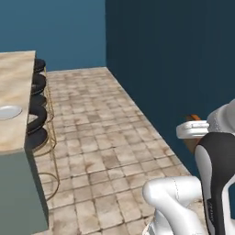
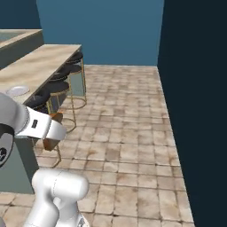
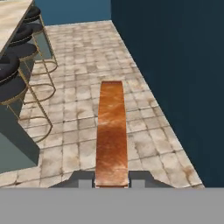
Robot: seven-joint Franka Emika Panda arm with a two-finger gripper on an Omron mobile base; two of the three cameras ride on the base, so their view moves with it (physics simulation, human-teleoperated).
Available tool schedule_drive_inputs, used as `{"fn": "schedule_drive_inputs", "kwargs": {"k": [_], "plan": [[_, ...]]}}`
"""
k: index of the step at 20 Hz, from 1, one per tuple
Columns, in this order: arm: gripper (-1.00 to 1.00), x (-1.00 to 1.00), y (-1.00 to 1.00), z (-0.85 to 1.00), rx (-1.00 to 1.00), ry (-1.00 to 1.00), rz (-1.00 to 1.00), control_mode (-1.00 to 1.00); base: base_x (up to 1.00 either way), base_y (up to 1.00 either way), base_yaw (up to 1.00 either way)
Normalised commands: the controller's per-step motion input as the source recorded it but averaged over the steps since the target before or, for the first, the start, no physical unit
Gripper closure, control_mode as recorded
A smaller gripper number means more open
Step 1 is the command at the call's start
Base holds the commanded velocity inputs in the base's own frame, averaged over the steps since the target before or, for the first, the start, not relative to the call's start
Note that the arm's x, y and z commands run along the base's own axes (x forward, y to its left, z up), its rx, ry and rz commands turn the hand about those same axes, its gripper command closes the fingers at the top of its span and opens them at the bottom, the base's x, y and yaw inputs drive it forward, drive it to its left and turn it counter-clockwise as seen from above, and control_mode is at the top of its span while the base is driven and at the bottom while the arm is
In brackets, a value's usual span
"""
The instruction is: Start the toaster. Once the lever pops up, take the bread to the plate on the dining counter.
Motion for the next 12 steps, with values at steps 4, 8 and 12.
{"fn": "schedule_drive_inputs", "kwargs": {"k": [4, 8, 12], "plan": [[1.0, 0.0, 0.0, 0.0, 0.0, 0.0, 0.0, 1.0, 0.47, -0.78, 0.54], [1.0, 0.0, 0.0, 0.0, 0.0, 0.0, 0.0, 1.0, 0.57, -0.76, 0.52], [1.0, 0.0, 0.0, 0.0, 0.0, 0.0, 0.0, 1.0, 0.69, -0.68, 0.51]]}}
